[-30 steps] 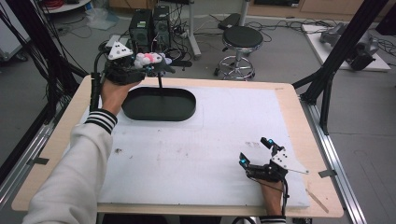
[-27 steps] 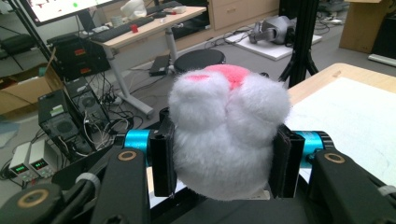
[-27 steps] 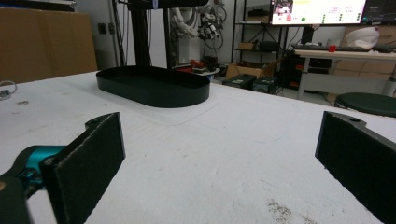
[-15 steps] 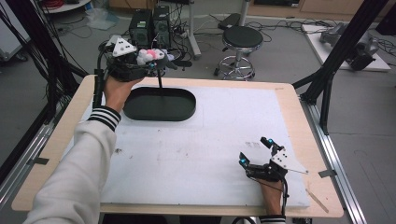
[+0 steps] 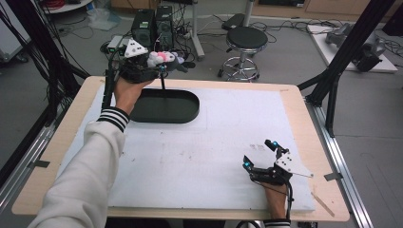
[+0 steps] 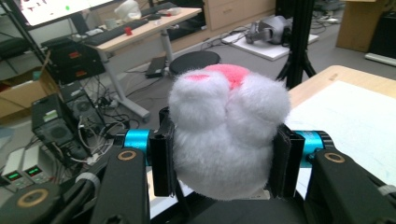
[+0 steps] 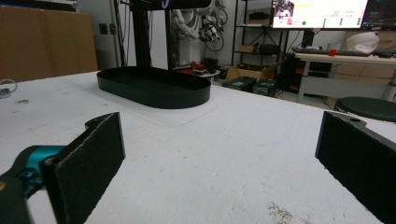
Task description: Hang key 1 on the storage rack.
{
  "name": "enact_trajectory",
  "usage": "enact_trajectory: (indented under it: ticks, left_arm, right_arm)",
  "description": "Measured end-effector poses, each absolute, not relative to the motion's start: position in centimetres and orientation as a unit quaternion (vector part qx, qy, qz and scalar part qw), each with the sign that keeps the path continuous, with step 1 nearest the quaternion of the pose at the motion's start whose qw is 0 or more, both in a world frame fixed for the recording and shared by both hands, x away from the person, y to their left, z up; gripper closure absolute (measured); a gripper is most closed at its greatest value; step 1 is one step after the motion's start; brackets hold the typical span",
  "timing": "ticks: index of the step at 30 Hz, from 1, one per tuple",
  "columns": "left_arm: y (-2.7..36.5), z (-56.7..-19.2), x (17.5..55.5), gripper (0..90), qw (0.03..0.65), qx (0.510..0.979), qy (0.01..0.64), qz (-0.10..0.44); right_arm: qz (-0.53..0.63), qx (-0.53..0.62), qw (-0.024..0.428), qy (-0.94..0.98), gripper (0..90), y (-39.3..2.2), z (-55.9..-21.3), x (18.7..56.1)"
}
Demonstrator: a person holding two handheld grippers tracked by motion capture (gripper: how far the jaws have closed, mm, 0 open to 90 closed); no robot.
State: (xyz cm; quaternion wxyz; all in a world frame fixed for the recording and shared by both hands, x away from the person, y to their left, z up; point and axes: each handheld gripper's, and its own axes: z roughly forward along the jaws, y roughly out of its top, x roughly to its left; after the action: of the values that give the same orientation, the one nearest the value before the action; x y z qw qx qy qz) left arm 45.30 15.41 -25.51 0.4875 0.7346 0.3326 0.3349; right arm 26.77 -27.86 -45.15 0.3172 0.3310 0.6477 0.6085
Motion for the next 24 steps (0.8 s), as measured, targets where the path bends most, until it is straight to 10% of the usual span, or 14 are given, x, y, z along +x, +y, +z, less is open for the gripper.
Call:
enact_trajectory:
  ticks: [24]
  left_arm:
    - [14.3,-28.3,44.7,53.0,0.475,0.751,0.336,0.312]
  right_arm:
    - [0.606,0.330,0.320,0.649,0.6,-27.8,-45.2,26.7]
